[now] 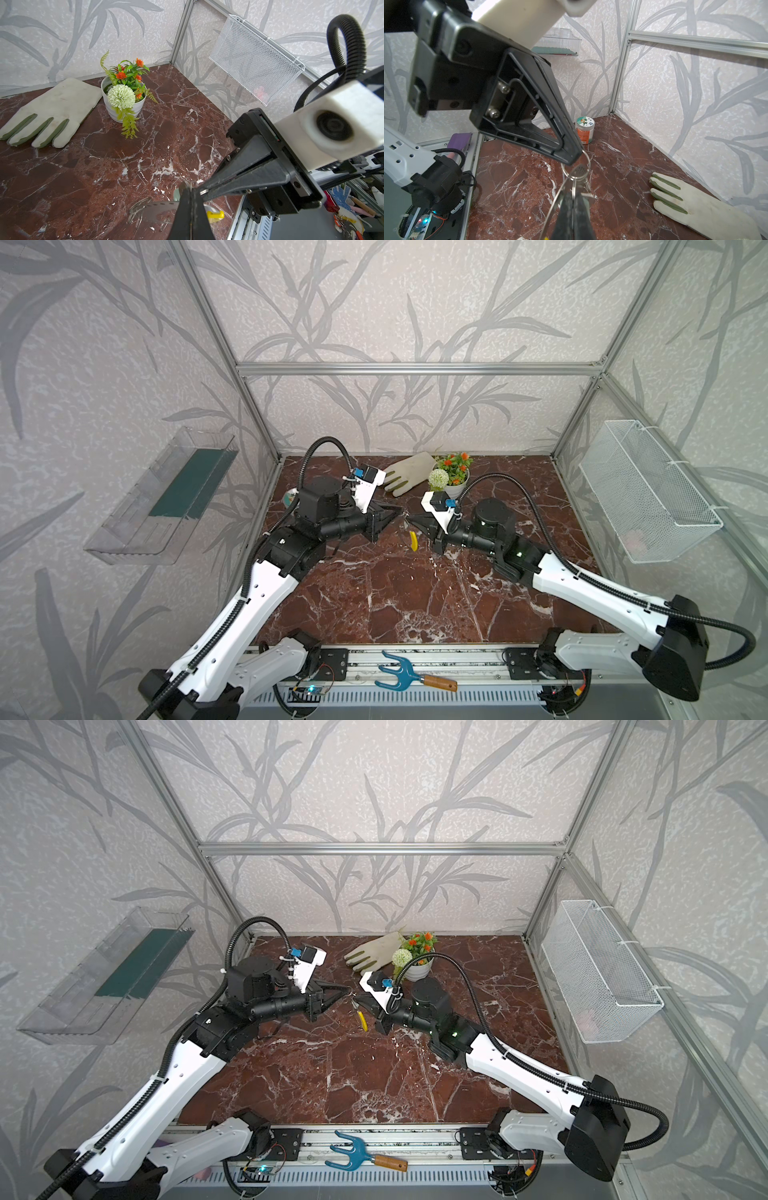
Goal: Put the keys on the keyring
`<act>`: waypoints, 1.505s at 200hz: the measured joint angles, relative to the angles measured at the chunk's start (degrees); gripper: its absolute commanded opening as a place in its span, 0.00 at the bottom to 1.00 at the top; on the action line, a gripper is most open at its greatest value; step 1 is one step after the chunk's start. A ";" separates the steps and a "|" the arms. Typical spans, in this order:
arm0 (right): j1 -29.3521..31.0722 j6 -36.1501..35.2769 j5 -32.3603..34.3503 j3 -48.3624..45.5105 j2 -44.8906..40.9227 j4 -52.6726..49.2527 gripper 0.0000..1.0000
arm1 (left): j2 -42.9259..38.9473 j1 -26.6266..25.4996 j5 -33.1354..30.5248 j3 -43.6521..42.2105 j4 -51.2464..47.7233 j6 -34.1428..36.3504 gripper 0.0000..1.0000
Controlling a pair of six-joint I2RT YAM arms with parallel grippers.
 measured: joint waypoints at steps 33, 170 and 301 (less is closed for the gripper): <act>0.02 0.66 2.25 -0.46 -0.13 0.46 0.00 | -0.20 0.00 -0.31 -0.59 0.42 0.00 0.00; 0.26 2.93 1.09 -0.90 -0.59 -0.11 0.30 | -0.46 0.11 -1.05 -1.42 2.89 -0.70 0.00; -10.71 33.48 -13.55 3.34 1.70 4.90 0.35 | 0.26 0.13 1.99 -3.34 11.28 -4.66 0.00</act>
